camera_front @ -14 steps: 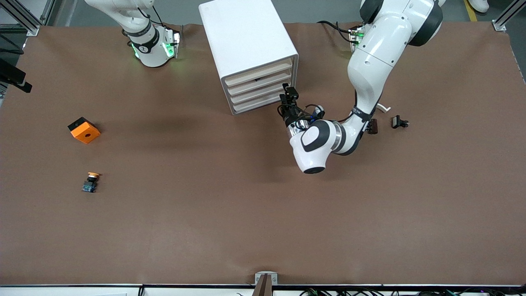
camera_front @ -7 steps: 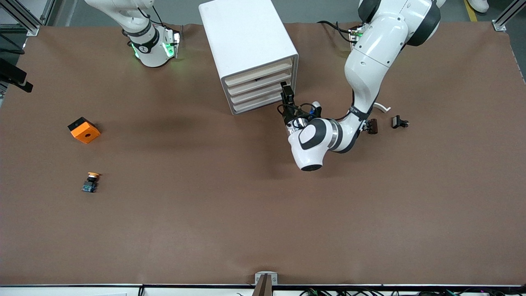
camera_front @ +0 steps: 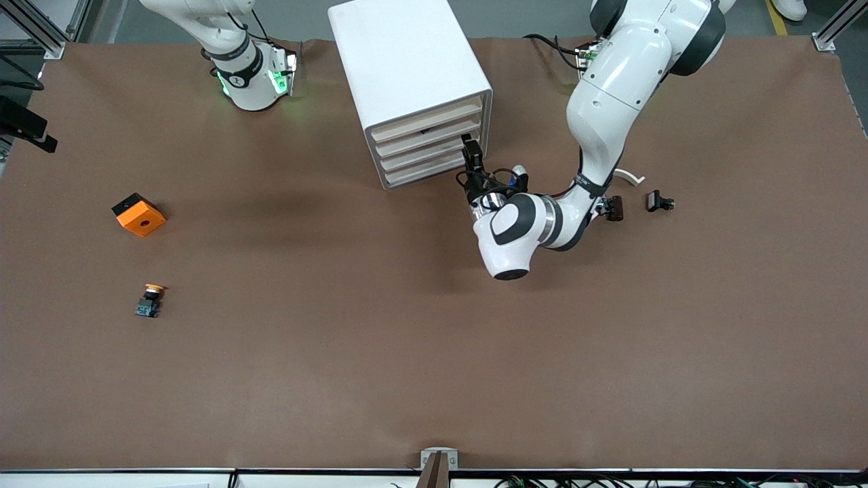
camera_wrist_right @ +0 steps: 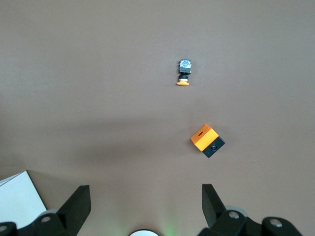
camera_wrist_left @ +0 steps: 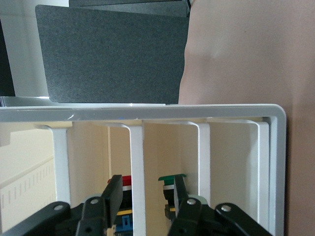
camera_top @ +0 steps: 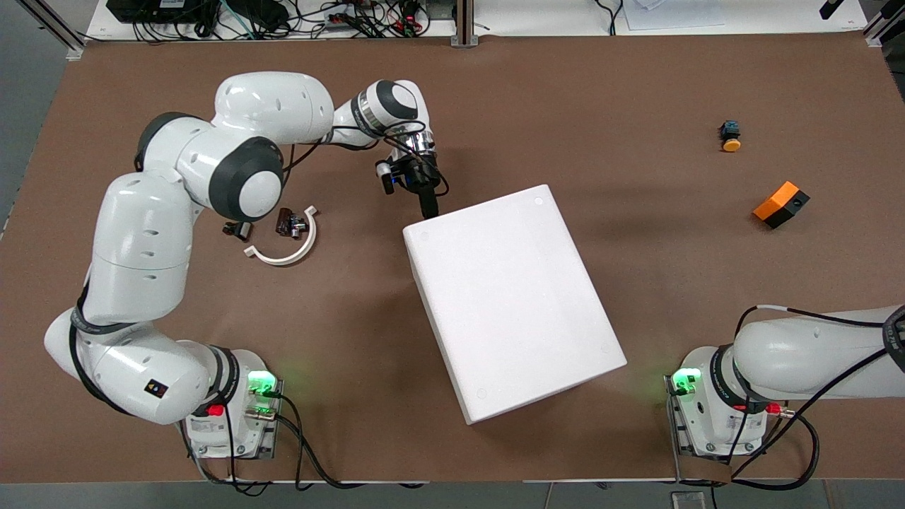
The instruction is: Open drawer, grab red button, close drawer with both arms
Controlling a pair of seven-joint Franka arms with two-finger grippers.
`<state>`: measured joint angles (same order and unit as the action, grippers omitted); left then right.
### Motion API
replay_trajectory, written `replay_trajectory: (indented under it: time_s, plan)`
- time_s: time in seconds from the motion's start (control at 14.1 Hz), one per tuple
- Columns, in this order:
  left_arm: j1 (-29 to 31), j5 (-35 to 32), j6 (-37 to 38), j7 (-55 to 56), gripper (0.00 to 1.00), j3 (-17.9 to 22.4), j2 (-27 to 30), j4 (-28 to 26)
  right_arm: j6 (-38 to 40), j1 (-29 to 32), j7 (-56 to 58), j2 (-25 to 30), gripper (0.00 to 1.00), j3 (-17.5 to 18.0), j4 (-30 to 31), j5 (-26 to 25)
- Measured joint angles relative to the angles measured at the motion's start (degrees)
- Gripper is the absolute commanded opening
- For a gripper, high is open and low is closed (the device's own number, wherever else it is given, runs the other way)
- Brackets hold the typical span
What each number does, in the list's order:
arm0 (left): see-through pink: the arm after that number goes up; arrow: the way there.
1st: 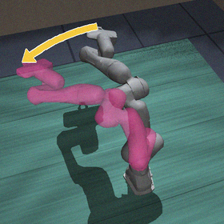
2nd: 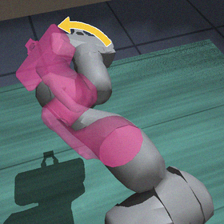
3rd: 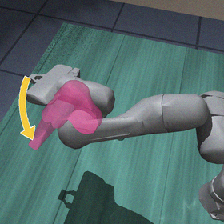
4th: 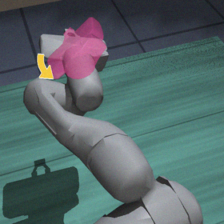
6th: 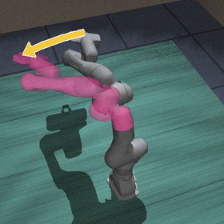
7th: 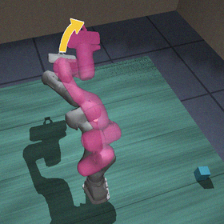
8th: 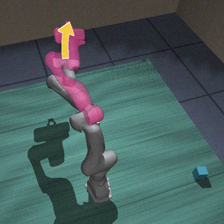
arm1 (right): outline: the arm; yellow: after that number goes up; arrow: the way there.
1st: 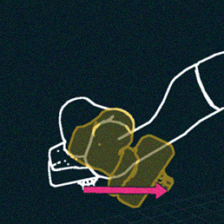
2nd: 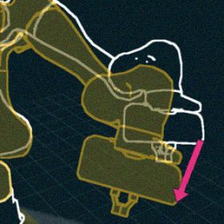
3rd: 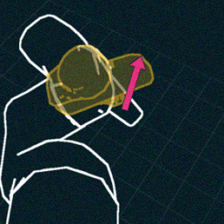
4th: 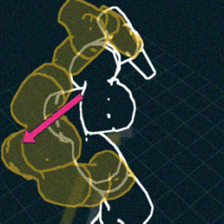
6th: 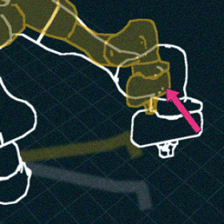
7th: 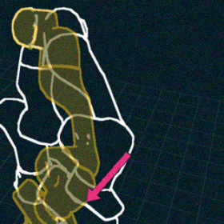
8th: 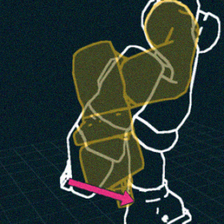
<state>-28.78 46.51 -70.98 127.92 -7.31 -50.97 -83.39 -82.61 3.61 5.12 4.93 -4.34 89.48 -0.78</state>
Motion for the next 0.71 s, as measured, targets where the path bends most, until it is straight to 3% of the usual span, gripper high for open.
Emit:
replay_trajectory:
  time_s: [0.43, 0.71]
  plan:
    - [-1.21, 0.03, 0.0, -0.73, 0.4, -1.62, 0.99, -1.95, -0.15, 0.0, 0.0, 0.0, 1.0, 0.01, -0.03, 0.0]
    - [-1.38, 0.03, 0.01, -2.57, 0.19, -2.19, 1.6, -4.61, -0.2, 0.04, -0.02, -0.03, 1.0, -0.08, -0.03, 0.0]
